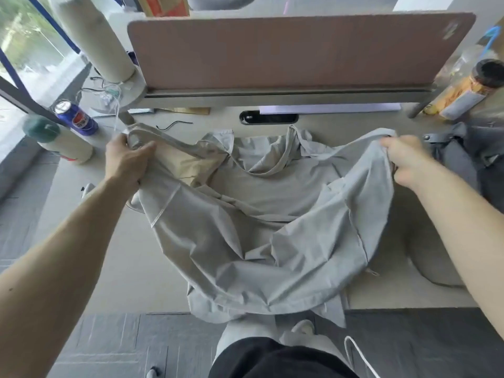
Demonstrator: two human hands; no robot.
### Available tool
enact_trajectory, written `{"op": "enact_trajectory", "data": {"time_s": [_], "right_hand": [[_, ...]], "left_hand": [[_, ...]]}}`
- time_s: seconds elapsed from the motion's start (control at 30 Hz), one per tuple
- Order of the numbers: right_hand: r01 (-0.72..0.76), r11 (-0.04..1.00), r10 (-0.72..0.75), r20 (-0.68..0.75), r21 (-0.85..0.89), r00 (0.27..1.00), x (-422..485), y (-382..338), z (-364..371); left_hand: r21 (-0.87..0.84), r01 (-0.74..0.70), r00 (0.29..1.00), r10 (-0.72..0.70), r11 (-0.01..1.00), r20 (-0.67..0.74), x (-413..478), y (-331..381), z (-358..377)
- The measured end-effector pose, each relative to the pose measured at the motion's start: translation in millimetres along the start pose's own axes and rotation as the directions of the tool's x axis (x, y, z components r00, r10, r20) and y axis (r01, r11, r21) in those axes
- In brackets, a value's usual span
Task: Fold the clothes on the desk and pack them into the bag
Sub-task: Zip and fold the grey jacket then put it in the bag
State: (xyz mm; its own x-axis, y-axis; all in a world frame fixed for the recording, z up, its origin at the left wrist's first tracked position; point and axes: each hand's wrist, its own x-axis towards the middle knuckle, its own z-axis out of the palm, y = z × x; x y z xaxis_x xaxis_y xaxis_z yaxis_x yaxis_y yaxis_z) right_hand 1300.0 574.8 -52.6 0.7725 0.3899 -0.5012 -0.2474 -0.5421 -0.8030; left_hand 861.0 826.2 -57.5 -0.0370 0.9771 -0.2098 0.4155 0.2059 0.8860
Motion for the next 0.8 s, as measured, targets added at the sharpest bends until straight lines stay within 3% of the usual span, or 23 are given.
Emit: {"op": "enact_trajectory", "data": {"time_s": [0.13,0.27,0.33,0.43,0.57,0.63,0.7,0.8], "right_hand": [[0.098,0.995,-0.092,0.153,-0.031,0.984,-9.1,5.3,64.1],[0.198,0.955,-0.102,0.385,-0.219,0.917,-16.2,44.0,96.9],[0.210,0.914,-0.065,0.387,-0.346,0.920,-19.0,65.6,93.9],[0.127,0.840,0.012,0.251,-0.527,0.968,-19.4,103.0,69.9],[0.005,0.665,0.148,0.139,-0.747,0.979,-29.4,155.2,32.2],[-0.009,0.688,0.173,0.151,-0.726,0.973,-33.9,174.8,23.2],[0.025,0.748,0.109,0.159,-0.663,0.981,-37.7,184.3,22.3],[0.107,0.780,0.051,0.234,-0.616,0.971,-43.2,188.4,30.9]], "left_hand": [[0.041,0.011,0.980,-0.019,0.999,0.197,-21.5,-13.1,41.5],[0.037,0.108,0.905,-0.113,0.993,0.410,-33.8,-46.5,59.7],[0.135,0.088,0.922,-0.132,0.987,0.363,-32.2,-74.1,51.8],[0.311,0.102,0.968,-0.166,0.945,0.188,-36.7,-116.3,35.2],[0.463,0.304,0.930,-0.365,0.832,0.046,-51.6,-160.7,19.4],[0.424,0.365,0.909,-0.416,0.829,0.030,-61.7,-171.9,17.1],[0.352,0.387,0.900,-0.432,0.852,0.056,-70.1,-173.7,21.8],[0.386,0.370,0.858,-0.470,0.845,0.207,-83.9,-160.7,38.1]]}}
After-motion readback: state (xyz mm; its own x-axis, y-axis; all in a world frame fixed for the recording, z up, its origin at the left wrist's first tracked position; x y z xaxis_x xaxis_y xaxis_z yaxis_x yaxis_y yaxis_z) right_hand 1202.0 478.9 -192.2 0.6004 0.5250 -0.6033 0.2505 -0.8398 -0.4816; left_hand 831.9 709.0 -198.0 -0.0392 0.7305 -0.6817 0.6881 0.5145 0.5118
